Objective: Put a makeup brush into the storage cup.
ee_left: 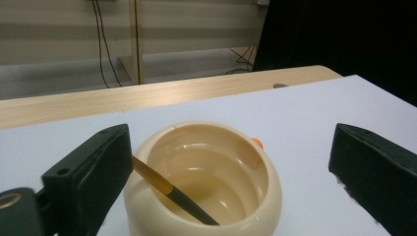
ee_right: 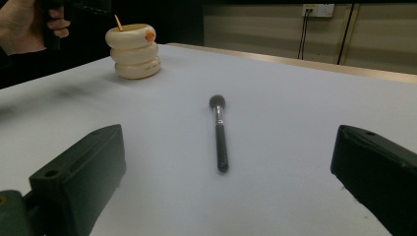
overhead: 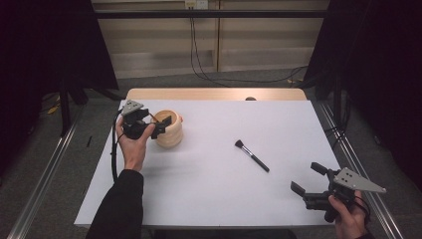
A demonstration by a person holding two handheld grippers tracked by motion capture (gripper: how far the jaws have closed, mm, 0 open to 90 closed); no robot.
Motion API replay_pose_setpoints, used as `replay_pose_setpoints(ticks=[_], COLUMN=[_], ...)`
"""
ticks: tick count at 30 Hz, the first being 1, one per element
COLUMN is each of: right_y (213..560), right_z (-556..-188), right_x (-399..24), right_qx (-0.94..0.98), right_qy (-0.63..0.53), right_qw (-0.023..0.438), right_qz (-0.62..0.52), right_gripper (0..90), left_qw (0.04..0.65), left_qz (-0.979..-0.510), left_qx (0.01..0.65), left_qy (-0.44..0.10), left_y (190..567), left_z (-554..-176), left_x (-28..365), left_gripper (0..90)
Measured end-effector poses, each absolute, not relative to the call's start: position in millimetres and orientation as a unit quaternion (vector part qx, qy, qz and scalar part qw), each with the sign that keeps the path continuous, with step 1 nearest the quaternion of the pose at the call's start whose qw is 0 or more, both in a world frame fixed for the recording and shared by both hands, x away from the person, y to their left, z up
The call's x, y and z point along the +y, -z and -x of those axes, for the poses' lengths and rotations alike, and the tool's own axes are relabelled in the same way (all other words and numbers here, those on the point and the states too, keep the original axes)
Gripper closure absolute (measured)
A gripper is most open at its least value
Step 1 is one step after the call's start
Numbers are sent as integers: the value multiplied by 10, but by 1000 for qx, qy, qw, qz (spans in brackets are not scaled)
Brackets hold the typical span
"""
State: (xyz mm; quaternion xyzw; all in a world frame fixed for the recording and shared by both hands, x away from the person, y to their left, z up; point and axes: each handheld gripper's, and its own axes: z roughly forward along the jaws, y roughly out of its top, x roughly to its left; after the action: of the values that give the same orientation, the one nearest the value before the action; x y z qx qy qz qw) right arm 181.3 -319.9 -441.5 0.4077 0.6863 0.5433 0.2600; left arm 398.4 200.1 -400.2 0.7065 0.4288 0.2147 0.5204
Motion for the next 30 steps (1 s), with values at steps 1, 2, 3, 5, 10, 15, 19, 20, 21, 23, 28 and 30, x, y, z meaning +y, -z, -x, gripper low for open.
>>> replay_pose_setpoints(ticks=[1, 2, 3, 5, 10, 15, 19, 20, 21, 23, 28, 30], right_y=[4415, 4417, 4417, 4417, 4417, 4417, 4417, 4417, 4418, 4418, 4417, 4418], right_z=[-1813, -1815, -1817, -1818, -1818, -1822, -1823, -1821, -1829, -1829, -1828, -1831], right_x=[-3196, -3198, -3204, -3201, -3199, -3198, -3196, -3195, -3198, -3195, -3191, -3189], right_qx=[685, 685, 686, 686, 686, 686, 686, 685, 686, 687, 685, 686], right_qy=[-546, -546, -545, -546, -546, -546, -547, -546, -544, -544, -546, -546], right_qw=[258, 259, 258, 257, 256, 257, 256, 255, 260, 259, 256, 256], right_qz=[-408, -408, -406, -406, -406, -406, -407, -409, -407, -407, -408, -408], right_gripper=[0, 0, 0, 0, 0, 0, 0, 0, 0, 0, 0, 0], left_qw=[516, 521, 524, 529, 541, 535, 531, 531, 531, 535, 533, 527], left_qz=[-708, -705, -703, -702, -698, -704, -705, -706, -707, -704, -706, -708], left_qx=[426, 422, 425, 422, 421, 416, 412, 410, 408, 407, 402, 402], left_qy=[-227, -230, -226, -220, -208, -213, -226, -228, -227, -229, -238, -245], left_y=[4001, 4001, 4001, 4000, 4014, 4008, 3988, 3985, 3986, 3993, 3987, 3986], left_z=[-3954, -3933, -3923, -3899, -3814, -3729, -3644, -3619, -3608, -3578, -3472, -3429], left_x=[2002, 2010, 2019, 2035, 2056, 2061, 2061, 2062, 2062, 2069, 2069, 2060], left_gripper=[27, 19, 18, 21, 22, 22, 21, 21, 20, 19, 22, 23])
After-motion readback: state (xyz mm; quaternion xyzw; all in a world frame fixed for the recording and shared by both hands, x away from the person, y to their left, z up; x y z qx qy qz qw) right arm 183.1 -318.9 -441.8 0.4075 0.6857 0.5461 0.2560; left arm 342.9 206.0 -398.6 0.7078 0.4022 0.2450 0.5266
